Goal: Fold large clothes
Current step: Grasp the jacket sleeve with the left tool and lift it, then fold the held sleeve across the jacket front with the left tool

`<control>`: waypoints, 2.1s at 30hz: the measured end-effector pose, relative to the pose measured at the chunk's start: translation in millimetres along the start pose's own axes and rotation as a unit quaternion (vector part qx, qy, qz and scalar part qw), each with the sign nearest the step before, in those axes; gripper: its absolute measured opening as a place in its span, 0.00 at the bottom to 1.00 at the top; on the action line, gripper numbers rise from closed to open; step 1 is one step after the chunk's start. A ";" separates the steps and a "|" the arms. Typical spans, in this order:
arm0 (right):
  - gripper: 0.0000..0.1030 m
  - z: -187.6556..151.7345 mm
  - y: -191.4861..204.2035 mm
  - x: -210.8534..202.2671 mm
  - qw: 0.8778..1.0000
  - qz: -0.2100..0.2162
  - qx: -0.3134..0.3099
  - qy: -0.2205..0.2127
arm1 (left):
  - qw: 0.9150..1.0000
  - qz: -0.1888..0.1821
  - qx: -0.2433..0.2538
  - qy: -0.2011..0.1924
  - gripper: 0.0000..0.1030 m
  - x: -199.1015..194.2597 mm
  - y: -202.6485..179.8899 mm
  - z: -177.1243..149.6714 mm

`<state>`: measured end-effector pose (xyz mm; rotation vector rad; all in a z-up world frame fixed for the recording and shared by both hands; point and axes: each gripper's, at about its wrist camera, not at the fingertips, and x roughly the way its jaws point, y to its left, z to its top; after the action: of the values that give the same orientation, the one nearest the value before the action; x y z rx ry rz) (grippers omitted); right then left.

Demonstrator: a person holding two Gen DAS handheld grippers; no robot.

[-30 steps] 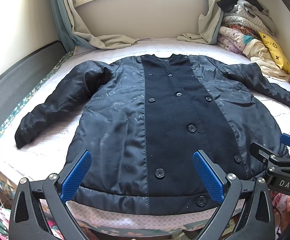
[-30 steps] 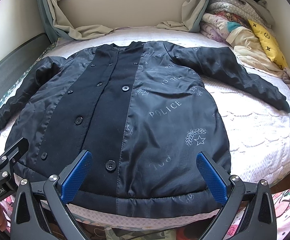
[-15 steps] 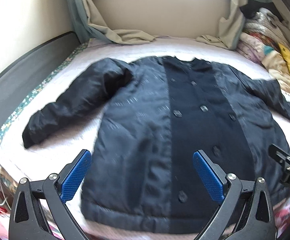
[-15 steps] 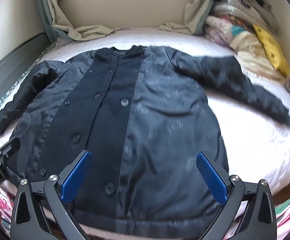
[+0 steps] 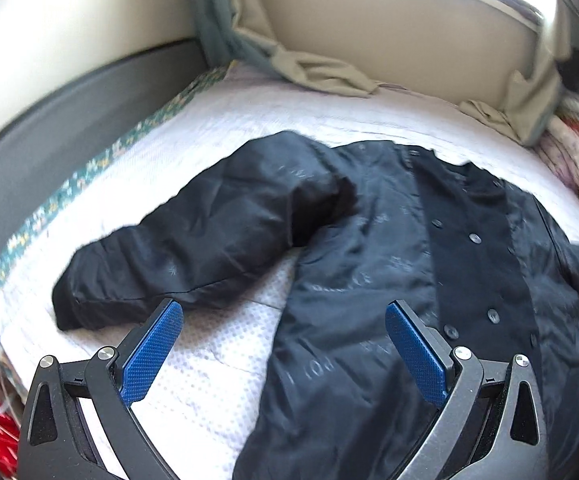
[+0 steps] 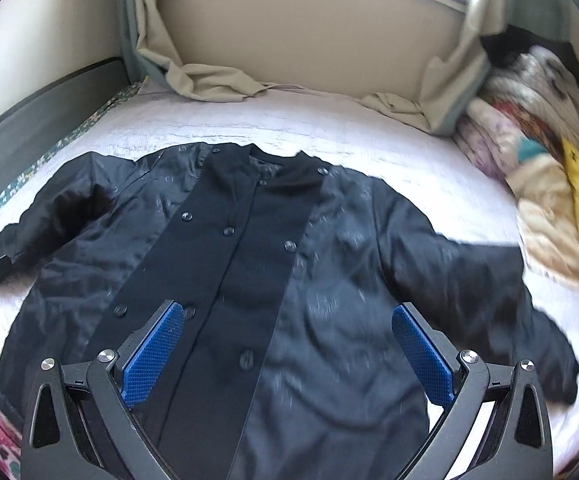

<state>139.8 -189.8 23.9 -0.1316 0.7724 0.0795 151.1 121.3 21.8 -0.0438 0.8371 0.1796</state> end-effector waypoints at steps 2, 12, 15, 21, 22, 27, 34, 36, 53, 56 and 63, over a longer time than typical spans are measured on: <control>1.00 4.3 -5.3 9.6 1.000 0.019 0.008 -0.007 | 0.999 -0.001 -0.032 0.011 1.00 14.1 17.0 1.0; 1.00 -0.9 -6.7 66.7 0.998 0.041 0.014 0.047 | 0.965 -0.048 -0.245 0.082 1.00 63.3 113.2 -10.1; 1.00 -3.3 -6.3 72.6 0.998 0.043 0.010 0.054 | 0.950 -0.062 -0.290 0.097 1.00 72.4 133.2 -13.3; 1.00 -2.7 -10.5 73.1 0.997 0.046 0.020 0.056 | 0.913 -0.108 -0.380 0.107 1.00 90.7 166.1 -15.6; 1.00 -2.3 -11.2 72.1 0.997 0.046 0.022 0.054 | 0.908 -0.112 -0.389 0.108 1.00 92.7 170.0 -16.4; 1.00 -1.3 -12.4 67.9 0.998 0.042 0.023 0.048 | 0.872 -0.130 -0.461 0.101 0.95 110.6 193.4 -20.9; 1.00 -2.7 -13.0 64.9 0.998 0.041 0.021 0.047 | 0.832 -0.123 -0.536 0.070 0.80 126.9 224.2 -35.8; 1.00 -3.3 -13.2 64.3 0.998 0.039 0.021 0.047 | 0.830 -0.117 -0.542 0.063 0.56 130.1 231.7 -39.1; 1.00 -2.0 -16.9 70.3 0.998 0.036 0.026 0.047 | 0.910 -0.046 -0.409 -0.050 0.15 63.4 192.9 16.7; 1.00 0.7 -17.7 70.1 0.998 0.036 0.028 0.046 | 0.930 -0.027 -0.357 -0.078 0.15 36.2 169.4 37.2; 1.00 4.6 -24.9 69.0 0.998 0.032 0.040 0.047 | 0.969 -0.038 -0.213 -0.121 0.15 1.5 69.9 98.7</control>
<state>195.3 -212.1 -19.0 -0.0338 0.8726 0.1040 212.3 201.0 89.1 -0.4481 0.5407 0.2843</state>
